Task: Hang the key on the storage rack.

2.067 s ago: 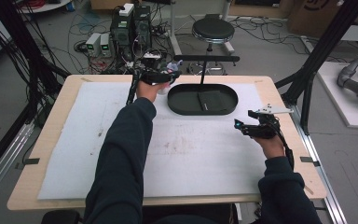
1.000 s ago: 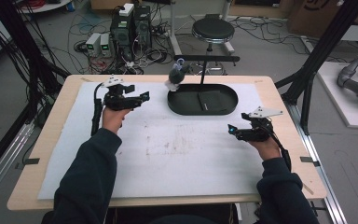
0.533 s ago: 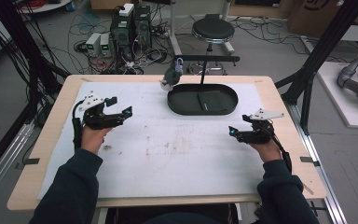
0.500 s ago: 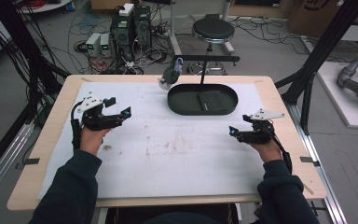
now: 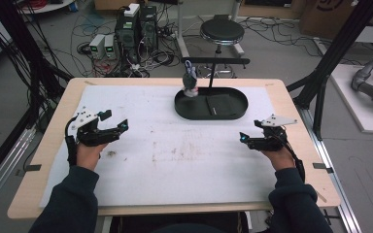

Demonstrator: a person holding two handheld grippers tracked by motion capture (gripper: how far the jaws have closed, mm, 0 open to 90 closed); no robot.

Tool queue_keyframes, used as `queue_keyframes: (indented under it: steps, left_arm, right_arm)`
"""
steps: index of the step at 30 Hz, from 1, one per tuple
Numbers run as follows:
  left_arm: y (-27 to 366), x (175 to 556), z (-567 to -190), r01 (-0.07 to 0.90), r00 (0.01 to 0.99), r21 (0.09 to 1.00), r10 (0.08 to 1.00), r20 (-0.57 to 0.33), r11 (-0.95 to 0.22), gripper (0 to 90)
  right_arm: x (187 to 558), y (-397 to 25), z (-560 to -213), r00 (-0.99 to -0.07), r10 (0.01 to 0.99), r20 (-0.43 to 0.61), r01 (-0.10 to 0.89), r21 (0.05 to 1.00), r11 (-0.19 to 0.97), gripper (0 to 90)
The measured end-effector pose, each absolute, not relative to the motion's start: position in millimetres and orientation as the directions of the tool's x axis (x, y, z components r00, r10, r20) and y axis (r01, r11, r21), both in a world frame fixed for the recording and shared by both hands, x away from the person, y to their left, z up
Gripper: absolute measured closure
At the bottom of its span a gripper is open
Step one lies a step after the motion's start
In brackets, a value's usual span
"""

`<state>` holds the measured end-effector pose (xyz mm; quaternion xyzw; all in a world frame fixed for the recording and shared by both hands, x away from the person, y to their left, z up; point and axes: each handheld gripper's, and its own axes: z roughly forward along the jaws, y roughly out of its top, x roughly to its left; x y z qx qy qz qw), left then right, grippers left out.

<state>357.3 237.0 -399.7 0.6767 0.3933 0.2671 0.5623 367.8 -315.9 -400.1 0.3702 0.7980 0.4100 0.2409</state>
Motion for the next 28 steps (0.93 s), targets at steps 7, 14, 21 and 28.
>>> queue_keyframes:
  steps: [7, 14, 21, 28]
  left_arm:
    - [236.1, 356.5, -403.9, 0.242, 0.545, 0.968, 0.835, -0.075, -0.070, 20.3]
    - [239.2, 356.8, -405.8, 0.250, 0.532, 0.966, 0.843, -0.079, -0.068, 20.6]
    - [241.5, 357.3, -407.5, 0.256, 0.525, 0.964, 0.848, -0.081, -0.066, 21.1]
    - [242.6, 358.4, -408.3, 0.256, 0.519, 0.965, 0.851, -0.082, -0.063, 21.2]
  right_arm:
    - [368.3, -317.1, -401.3, -0.603, 0.794, -0.075, 0.402, 0.831, 0.384, 21.3]
    - [368.7, -319.2, -402.8, -0.597, 0.799, -0.069, 0.411, 0.829, 0.379, 21.3]
    - [369.3, -319.6, -403.5, -0.596, 0.800, -0.069, 0.413, 0.828, 0.379, 21.4]
    - [370.1, -320.5, -403.9, -0.596, 0.800, -0.066, 0.411, 0.831, 0.375, 21.4]
